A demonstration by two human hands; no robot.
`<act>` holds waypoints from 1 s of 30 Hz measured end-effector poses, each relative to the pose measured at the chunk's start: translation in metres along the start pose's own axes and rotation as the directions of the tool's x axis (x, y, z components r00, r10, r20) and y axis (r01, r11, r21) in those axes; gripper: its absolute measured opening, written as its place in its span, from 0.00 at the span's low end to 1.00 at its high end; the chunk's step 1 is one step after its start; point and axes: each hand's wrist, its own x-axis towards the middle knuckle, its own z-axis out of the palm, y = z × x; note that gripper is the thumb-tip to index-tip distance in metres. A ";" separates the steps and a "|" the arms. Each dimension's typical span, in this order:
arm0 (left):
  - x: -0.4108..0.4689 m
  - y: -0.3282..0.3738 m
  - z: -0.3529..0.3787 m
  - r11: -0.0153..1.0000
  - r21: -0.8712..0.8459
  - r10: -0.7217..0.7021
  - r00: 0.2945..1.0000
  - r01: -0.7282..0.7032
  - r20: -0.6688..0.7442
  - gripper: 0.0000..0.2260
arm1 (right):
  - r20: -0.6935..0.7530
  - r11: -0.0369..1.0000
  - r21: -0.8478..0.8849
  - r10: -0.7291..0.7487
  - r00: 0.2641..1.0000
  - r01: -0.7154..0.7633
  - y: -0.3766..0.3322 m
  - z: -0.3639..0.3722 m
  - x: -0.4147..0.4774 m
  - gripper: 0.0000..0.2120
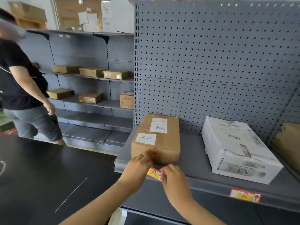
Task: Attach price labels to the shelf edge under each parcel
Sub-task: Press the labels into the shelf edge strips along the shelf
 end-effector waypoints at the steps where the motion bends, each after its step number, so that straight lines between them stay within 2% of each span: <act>1: -0.001 -0.002 0.003 1.000 -0.013 0.002 1.000 -0.002 0.011 0.18 | 0.002 1.000 -0.017 0.004 1.000 -0.004 -0.002 0.001 0.001 0.07; 8: -0.004 -0.007 0.013 0.991 -0.115 -0.067 0.997 0.072 0.047 0.15 | 0.078 0.994 -0.108 0.019 0.997 -0.011 -0.004 0.001 0.011 0.05; 11: -0.007 -0.009 0.018 0.983 -0.165 -0.079 0.997 0.082 0.025 0.14 | 0.106 0.981 -0.195 0.009 0.994 0.012 -0.004 0.006 0.014 0.15; 17: -0.012 -0.003 0.019 0.967 -0.241 -0.092 0.995 0.083 -0.027 0.14 | 0.151 0.964 -0.254 -0.042 0.988 0.080 -0.005 0.008 0.013 0.17; 30: -0.019 0.000 0.024 0.981 -0.174 -0.086 0.996 0.080 -0.025 0.14 | 0.150 0.881 -0.406 -0.199 0.968 0.244 -0.011 0.012 -0.002 0.19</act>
